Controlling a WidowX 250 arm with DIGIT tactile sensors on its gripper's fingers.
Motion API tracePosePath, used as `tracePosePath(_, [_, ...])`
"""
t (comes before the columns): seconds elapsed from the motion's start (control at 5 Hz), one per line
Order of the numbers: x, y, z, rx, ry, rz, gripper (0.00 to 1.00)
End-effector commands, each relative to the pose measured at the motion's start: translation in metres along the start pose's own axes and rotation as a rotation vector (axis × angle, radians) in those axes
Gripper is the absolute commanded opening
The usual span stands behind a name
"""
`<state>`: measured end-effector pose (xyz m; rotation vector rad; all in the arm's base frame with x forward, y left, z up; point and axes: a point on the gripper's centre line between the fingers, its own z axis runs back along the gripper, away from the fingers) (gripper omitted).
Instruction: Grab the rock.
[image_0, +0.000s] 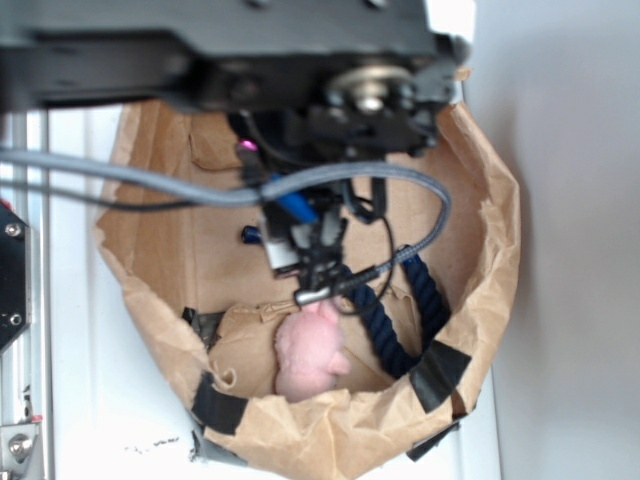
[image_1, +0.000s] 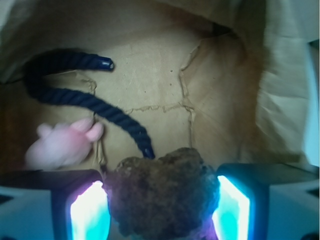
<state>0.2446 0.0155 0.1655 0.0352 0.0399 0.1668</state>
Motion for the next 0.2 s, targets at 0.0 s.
tracePosePath(0.0, [-0.0147,-0.0038,0.0259,-0.042,-0.214,-0.049,0.00])
